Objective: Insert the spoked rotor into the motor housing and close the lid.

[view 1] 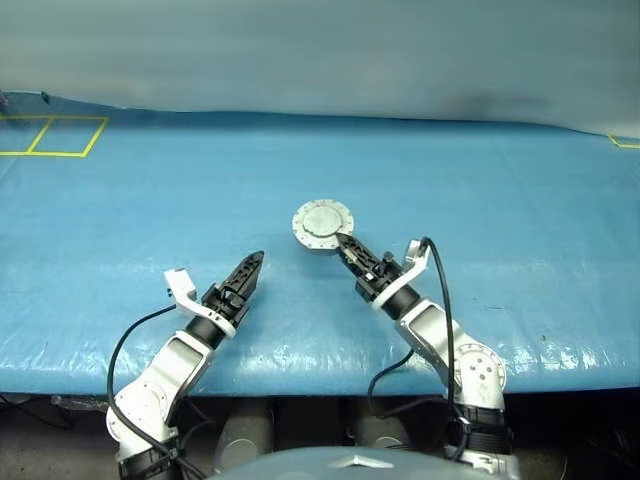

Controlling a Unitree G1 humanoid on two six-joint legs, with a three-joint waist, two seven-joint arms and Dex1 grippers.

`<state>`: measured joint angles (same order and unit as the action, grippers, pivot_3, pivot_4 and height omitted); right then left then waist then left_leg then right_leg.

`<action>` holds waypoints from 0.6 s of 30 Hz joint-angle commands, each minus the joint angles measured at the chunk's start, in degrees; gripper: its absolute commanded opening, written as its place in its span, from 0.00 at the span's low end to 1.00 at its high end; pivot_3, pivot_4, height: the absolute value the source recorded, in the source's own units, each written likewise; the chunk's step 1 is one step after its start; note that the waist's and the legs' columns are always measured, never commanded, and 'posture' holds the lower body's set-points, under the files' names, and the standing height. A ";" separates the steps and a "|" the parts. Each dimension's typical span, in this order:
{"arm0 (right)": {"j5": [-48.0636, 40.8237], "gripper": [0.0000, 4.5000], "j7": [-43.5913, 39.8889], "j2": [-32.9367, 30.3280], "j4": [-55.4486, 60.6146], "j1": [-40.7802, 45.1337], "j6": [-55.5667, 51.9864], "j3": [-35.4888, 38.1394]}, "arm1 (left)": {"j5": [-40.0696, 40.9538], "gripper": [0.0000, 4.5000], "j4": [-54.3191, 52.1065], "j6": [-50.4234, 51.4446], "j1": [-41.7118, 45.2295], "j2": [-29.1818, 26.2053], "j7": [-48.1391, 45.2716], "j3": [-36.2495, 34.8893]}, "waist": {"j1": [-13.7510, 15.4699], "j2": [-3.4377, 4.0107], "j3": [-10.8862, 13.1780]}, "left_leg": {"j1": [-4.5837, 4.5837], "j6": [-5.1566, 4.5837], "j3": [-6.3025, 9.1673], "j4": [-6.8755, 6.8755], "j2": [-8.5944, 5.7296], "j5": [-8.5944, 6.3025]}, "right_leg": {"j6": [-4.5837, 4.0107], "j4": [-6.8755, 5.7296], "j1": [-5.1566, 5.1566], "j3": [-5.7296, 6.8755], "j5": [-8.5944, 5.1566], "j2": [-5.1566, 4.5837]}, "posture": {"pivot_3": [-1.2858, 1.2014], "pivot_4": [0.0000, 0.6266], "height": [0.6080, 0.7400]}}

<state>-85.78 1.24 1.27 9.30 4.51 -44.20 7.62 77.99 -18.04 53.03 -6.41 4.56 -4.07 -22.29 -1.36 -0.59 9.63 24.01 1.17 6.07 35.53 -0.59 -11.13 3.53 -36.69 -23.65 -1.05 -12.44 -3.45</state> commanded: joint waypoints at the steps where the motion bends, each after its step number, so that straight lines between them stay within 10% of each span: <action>1: -0.61 0.27 -1.61 0.78 1.89 2.12 -0.47 -1.15 | 5.41 1.00 -1.30 -1.51 -0.98 2.47 -0.11 3.14 | -0.05 0.00 0.00 | 0.00 -0.01 0.00 0.00 0.00 -0.01 | -0.01 0.00 0.00 -0.01 0.00 0.00 | 0.52 0.24 1.00; 18: -4.66 0.27 3.09 1.86 7.36 -1.25 -5.44 -7.04 | 10.89 1.00 4.19 -7.21 -0.79 0.50 -7.74 9.73 | -0.19 0.02 0.01 | 0.00 -0.01 -0.01 0.04 0.01 -0.01 | -0.01 0.00 -0.01 -0.01 0.00 0.01 | 0.52 0.24 1.00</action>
<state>-86.16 5.20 2.31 11.92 3.11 -48.08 2.69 87.89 -13.76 47.21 -7.62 3.90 -10.55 -12.87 -1.55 -0.57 9.64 24.01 1.16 6.06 35.58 -0.58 -11.14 3.52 -36.69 -23.66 -1.06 -12.44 -3.44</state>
